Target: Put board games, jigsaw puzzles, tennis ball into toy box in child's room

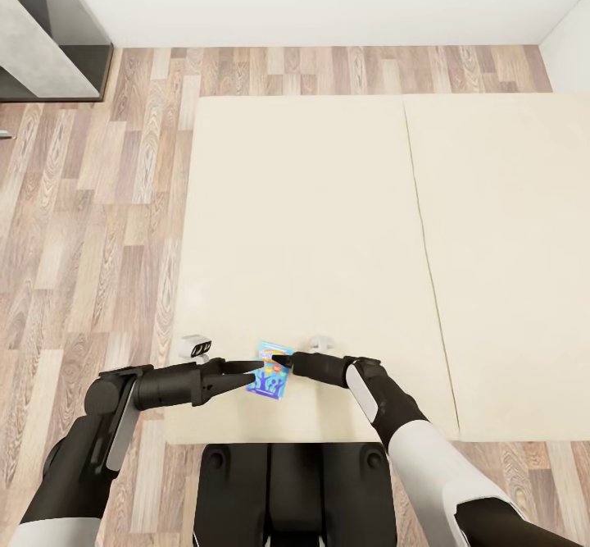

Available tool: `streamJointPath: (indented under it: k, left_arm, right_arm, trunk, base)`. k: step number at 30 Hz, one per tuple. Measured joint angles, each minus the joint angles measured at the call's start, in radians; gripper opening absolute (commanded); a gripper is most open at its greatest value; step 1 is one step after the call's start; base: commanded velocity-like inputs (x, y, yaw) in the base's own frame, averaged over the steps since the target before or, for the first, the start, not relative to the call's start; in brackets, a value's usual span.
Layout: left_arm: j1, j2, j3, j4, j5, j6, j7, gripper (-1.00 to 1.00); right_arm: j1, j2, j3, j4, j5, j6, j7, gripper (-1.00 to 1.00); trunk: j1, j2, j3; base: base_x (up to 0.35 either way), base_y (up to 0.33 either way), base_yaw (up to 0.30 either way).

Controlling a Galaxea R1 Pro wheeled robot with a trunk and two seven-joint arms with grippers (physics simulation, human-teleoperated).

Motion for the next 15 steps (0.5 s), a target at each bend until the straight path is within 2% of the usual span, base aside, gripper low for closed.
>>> streamJointPath:
  k: [15]
  left_arm:
    - [0.000, 0.000, 0.000, 0.000, 0.000, 0.000, 0.000, 1.00]
  right_arm:
    - [0.000, 0.000, 0.003, 0.000, -0.005, -0.004, 0.013, 1.00]
  trunk:
    - [0.000, 0.000, 0.000]
  base:
    - [0.000, 0.000, 0.000]
